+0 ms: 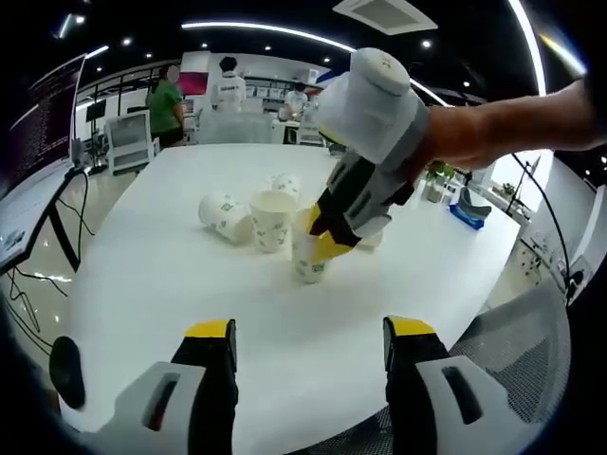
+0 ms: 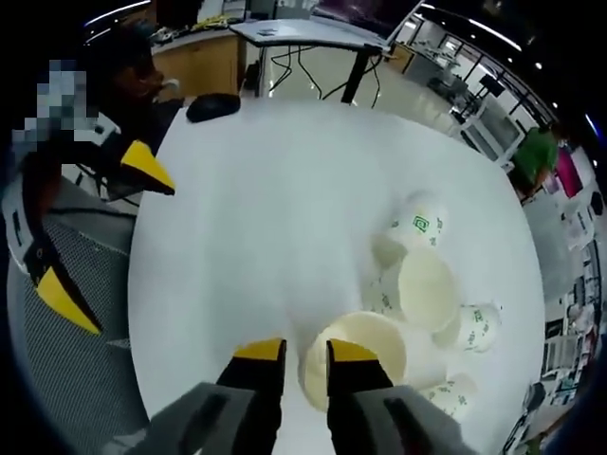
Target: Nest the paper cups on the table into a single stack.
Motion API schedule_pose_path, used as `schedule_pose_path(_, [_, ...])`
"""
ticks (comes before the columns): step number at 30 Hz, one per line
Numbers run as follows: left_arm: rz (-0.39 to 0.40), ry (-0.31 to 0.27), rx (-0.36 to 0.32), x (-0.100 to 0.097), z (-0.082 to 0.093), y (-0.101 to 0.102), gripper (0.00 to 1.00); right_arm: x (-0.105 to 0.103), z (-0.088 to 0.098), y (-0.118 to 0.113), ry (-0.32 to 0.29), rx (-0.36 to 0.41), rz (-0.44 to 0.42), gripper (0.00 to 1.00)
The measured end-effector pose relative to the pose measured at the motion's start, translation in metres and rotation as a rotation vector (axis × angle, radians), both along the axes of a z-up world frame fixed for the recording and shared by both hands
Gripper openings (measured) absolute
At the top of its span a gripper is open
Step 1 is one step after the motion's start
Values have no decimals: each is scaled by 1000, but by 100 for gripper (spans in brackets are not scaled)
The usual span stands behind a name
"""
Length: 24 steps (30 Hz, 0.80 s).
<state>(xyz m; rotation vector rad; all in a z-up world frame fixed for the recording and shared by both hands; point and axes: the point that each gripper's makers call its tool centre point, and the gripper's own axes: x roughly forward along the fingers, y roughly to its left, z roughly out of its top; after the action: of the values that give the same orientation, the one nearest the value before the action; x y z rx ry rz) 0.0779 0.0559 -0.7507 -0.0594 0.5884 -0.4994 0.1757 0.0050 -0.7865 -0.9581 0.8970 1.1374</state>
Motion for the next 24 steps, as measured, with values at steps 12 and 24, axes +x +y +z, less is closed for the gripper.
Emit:
schedule_pose_path(12, [-6,-17,-18,1,3,-2,66,18,35,19,-42,137,-98,32])
schedule_pose_path(24, [-62,-21,-27,-4,5,-12,72,61,40,40,-15,245,-234,38])
